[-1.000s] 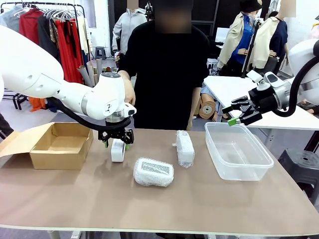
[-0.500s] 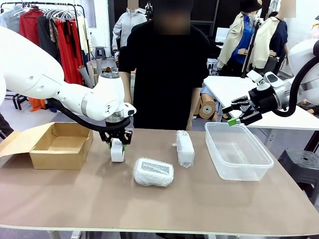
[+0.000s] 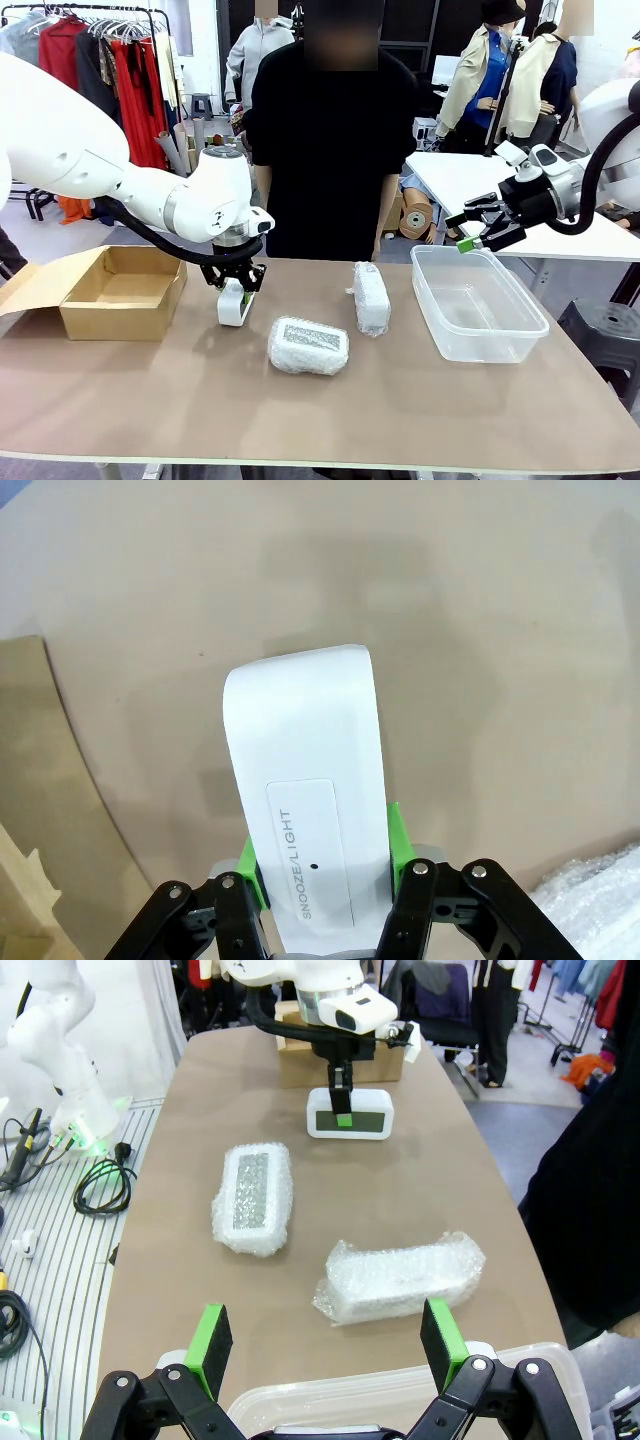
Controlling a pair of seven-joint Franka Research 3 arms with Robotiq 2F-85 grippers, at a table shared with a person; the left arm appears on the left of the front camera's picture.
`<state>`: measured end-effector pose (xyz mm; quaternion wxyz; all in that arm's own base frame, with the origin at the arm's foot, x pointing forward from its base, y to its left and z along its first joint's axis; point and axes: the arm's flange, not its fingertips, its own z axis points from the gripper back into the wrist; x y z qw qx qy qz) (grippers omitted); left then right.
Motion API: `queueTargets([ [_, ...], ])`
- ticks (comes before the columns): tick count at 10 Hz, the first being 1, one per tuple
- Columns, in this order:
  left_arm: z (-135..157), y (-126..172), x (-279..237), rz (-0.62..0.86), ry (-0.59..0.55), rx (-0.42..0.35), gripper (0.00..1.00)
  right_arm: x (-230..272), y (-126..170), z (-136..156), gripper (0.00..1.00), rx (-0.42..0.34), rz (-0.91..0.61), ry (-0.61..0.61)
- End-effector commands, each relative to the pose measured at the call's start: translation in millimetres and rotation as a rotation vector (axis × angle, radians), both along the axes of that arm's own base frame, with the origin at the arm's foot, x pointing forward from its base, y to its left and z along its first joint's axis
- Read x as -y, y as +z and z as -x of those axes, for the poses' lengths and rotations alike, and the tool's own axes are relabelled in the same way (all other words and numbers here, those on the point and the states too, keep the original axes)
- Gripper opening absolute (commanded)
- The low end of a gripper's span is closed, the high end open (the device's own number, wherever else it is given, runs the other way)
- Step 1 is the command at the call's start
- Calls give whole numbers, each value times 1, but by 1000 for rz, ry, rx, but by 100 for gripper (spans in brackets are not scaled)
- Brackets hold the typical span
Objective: Separate and place wrapped and unwrapped clocks.
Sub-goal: Pick up the Digital clock indicated by the person.
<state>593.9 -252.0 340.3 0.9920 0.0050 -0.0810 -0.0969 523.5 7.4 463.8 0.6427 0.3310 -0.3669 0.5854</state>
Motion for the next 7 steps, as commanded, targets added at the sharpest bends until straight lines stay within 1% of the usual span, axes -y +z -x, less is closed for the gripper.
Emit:
queueTargets([
  [1,9,11,-6,-24,-9,8,0,1,1,0,100,2,0,-1],
  [4,23,56,-1,-77,-10,24,0,1,1,0,100,2,0,-1],
  [6,33,90,4,-95,-4,15,0,1,1,0,100,2,0,-1],
  [7,38,111,10,-85,-26,13,0,1,1,0,100,2,0,-1],
])
